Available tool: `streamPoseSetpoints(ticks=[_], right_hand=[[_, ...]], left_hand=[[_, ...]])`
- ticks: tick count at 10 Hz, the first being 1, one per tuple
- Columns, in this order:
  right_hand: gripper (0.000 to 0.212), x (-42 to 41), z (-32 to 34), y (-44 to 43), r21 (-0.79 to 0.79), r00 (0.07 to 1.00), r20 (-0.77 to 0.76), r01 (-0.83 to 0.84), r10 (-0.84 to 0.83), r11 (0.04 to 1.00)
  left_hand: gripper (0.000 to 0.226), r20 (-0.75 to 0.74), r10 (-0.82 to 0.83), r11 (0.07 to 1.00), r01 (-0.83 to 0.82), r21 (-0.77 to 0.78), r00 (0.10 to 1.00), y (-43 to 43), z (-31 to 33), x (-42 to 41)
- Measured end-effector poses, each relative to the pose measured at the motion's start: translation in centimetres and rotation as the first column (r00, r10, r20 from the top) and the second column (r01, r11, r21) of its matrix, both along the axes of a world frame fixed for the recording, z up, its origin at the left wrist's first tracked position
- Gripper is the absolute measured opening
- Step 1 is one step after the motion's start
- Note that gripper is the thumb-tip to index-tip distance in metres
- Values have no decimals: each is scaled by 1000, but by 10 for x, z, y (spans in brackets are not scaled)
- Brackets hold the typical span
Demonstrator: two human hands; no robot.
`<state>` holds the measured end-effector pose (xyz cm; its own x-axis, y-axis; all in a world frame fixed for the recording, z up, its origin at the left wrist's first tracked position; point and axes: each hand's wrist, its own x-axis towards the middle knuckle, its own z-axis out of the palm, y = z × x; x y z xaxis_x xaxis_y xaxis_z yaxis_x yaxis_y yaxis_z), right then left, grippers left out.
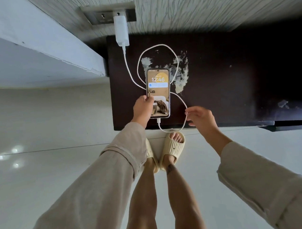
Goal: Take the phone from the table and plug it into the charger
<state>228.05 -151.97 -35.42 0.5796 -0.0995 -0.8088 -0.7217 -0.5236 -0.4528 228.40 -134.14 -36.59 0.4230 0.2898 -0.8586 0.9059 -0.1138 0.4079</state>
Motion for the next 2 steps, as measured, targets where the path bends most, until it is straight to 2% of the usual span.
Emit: streamPoseSetpoints(ticks=[1, 2], right_hand=[[25, -2, 6, -2, -34, 999, -41, -19, 18, 999], [23, -9, 20, -9, -59, 992, -43, 114, -116, 992]], left_hand=[[31, -76, -120, 993, 119, -23, 990, 7, 15, -7], [23, -110, -170, 982, 159, -106, 979, 15, 27, -27]])
